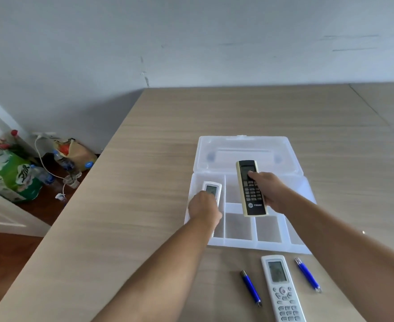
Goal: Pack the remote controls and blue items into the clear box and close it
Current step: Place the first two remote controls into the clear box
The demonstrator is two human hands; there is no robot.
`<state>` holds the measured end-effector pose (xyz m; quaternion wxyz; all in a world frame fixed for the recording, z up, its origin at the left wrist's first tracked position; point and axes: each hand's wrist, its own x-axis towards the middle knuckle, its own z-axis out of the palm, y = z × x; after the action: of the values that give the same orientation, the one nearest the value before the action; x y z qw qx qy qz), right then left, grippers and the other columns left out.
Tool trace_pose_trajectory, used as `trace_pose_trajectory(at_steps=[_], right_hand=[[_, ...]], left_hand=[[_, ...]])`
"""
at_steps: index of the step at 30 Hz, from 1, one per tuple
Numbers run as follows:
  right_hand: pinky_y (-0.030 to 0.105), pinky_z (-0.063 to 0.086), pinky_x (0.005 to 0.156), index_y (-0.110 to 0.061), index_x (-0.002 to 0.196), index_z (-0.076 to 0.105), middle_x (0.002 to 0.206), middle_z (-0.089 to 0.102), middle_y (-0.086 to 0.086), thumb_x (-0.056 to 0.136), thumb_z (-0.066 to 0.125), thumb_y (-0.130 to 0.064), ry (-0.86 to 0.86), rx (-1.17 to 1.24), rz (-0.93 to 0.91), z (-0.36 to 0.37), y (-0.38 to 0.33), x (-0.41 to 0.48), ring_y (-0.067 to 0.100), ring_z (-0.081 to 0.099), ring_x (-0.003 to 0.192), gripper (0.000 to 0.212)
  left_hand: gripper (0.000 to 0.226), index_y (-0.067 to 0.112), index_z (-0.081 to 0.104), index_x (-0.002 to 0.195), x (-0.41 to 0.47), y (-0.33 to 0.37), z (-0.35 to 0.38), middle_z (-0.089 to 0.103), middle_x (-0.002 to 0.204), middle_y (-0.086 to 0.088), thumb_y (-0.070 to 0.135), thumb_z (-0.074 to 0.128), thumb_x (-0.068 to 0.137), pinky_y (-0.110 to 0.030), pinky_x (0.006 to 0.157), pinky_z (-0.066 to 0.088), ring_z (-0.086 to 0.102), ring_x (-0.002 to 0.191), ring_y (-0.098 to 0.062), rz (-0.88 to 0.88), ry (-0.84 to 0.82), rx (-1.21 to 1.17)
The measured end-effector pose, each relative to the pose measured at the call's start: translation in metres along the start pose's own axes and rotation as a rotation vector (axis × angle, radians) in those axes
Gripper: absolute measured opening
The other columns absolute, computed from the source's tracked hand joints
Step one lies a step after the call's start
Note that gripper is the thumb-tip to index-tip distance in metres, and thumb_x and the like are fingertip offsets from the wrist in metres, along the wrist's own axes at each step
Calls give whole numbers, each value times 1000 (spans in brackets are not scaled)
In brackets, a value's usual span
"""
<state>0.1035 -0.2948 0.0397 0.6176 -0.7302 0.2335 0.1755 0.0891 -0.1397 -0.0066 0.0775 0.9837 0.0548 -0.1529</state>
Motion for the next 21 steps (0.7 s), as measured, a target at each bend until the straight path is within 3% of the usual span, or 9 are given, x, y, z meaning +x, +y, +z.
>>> trace_pose_trajectory(at_steps=[4,5,9,12,15,16,18,19,21], right_hand=[[37,46,76,-11,87,52,76,58,8,94,45,-26,-7,-3,18,1,4,8,25,56,67,19],[36,47,74,-11,86,52,76,58,8,94,45,-24,-10,4,25,2,5,9,24,57,65,17],[31,46,64,-12,79,51,72,56,7,93,44,-19,-13,14,33,7,9,13,21,55,62,17],[27,43,58,-12,77,52,68,56,5,92,45,-18,0,-47,-3,10,9,16,18,53,59,17],[30,49,62,-12,73,52,71,58,6,92,47,-17,-5,-79,-21,16,9,18,20,57,61,20],[31,50,64,-12,72,53,71,58,7,91,47,-17,0,-95,-28,19,9,19,21,57,62,21],[30,48,60,-12,70,53,72,59,7,91,48,-18,1,-176,-49,25,9,20,22,55,61,23],[28,46,56,-13,70,54,70,59,6,92,48,-19,-7,-234,-59,29,8,19,21,54,58,24],[28,46,59,-10,74,57,73,61,8,93,48,-23,-6,-352,-87,38,7,18,23,55,59,25]], left_hand=[[78,-11,17,147,6,-3,18,46,145,-17,20,60,90,-29,87,50,59,121,-28,10,-28,195],[77,-12,16,147,7,-3,20,48,143,-17,20,59,92,-29,85,50,59,120,-28,14,-32,224],[51,2,45,131,9,-5,22,64,117,-7,26,59,89,-28,66,40,64,105,-23,99,35,405],[69,8,37,135,13,-12,23,52,125,-11,43,62,82,-34,81,40,48,113,-27,171,158,584],[100,14,11,152,9,-21,19,21,152,-20,61,59,78,-47,103,33,29,136,-37,73,88,461],[108,18,1,154,7,-24,17,16,155,-20,65,60,76,-48,101,38,34,135,-38,-3,48,366],[115,25,-11,153,7,-29,18,27,150,-17,66,62,74,-38,83,50,55,117,-31,-101,-17,151],[116,27,-14,153,7,-32,18,35,144,-14,64,64,75,-33,73,50,60,109,-26,-106,-27,66],[116,28,-14,153,5,-37,15,44,137,-10,57,68,76,-33,70,47,62,108,-25,-105,-34,-58]])
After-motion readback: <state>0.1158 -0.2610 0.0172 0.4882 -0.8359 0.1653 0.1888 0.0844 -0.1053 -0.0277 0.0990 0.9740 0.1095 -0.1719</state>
